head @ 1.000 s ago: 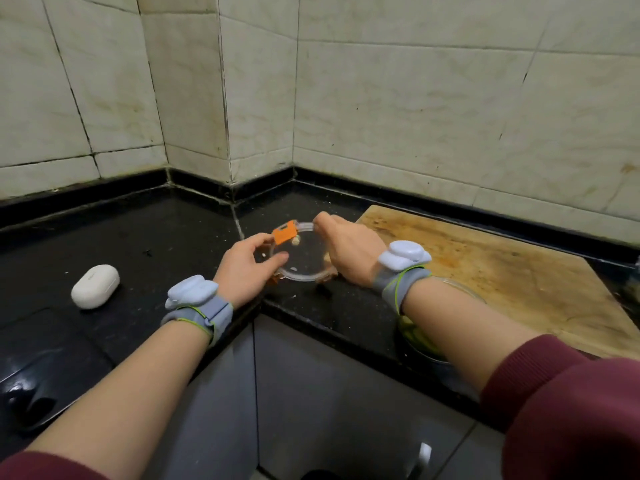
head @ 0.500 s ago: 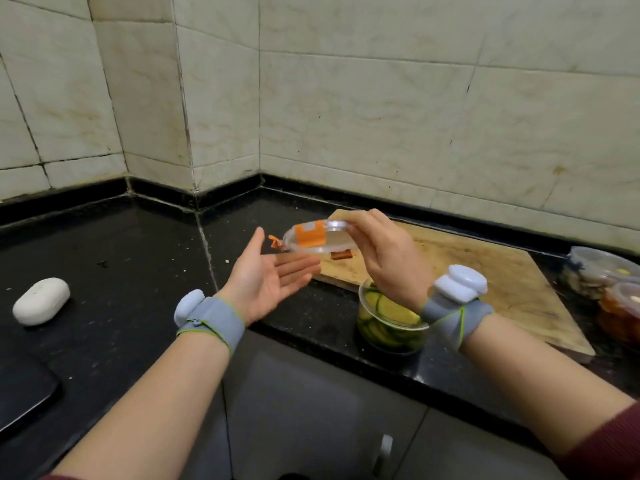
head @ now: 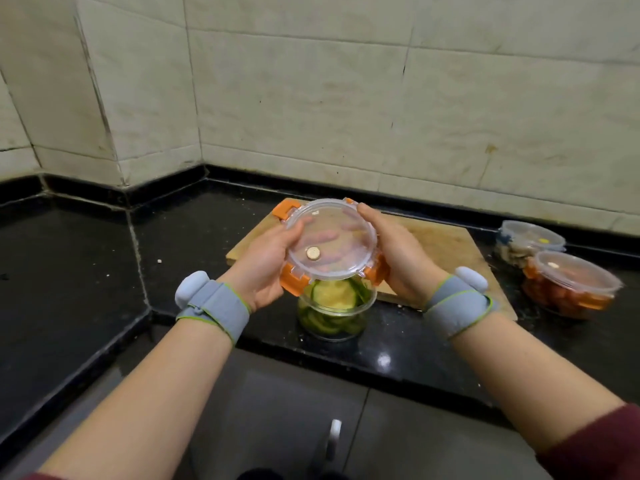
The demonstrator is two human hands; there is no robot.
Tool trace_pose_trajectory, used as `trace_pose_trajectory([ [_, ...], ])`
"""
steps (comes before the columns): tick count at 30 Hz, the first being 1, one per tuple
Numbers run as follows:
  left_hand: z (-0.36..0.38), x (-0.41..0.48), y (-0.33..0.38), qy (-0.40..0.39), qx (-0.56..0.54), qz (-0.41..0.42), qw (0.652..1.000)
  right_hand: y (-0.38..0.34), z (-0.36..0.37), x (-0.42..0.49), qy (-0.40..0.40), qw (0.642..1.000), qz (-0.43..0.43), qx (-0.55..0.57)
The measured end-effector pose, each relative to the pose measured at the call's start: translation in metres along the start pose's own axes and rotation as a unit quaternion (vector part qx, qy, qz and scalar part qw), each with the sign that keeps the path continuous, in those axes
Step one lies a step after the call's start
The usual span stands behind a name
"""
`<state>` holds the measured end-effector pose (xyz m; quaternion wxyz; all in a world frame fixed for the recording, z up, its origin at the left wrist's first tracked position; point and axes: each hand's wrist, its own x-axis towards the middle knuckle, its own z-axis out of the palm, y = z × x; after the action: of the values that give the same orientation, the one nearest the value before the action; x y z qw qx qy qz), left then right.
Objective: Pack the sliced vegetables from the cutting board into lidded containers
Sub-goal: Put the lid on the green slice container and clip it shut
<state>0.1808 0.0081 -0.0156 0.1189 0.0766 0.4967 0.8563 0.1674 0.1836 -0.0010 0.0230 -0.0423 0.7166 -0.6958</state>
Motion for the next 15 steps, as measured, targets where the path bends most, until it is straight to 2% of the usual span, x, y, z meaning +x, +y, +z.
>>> trace_pose_trajectory([
  [2,0.01,0.003,-0.005,0.035,0.068,0.011,0.997,0.001,-0.004,0.002,0.01,0.999,-0.017,0.038],
  [4,0.013,0.008,-0.01,0.082,0.159,0.028,0.984,0.003,-0.007,0.004,0.032,0.997,-0.056,-0.031],
  [6,0.012,0.015,-0.014,0.129,0.27,0.045,0.953,0.003,-0.009,0.007,0.063,0.987,-0.067,-0.132],
  [8,0.01,0.018,-0.017,0.164,0.422,0.052,0.89,0.006,-0.01,0.009,0.076,0.966,-0.074,-0.237],
  [11,0.012,0.016,-0.022,0.205,0.616,0.037,0.76,0.011,-0.012,0.01,0.072,0.907,-0.063,-0.411],
  [13,0.014,0.014,-0.024,0.205,0.672,0.024,0.711,0.014,-0.011,0.008,0.058,0.875,-0.041,-0.479],
  [15,0.01,0.013,-0.027,0.201,0.697,0.0,0.689,0.017,-0.008,0.005,0.043,0.857,-0.024,-0.512],
])
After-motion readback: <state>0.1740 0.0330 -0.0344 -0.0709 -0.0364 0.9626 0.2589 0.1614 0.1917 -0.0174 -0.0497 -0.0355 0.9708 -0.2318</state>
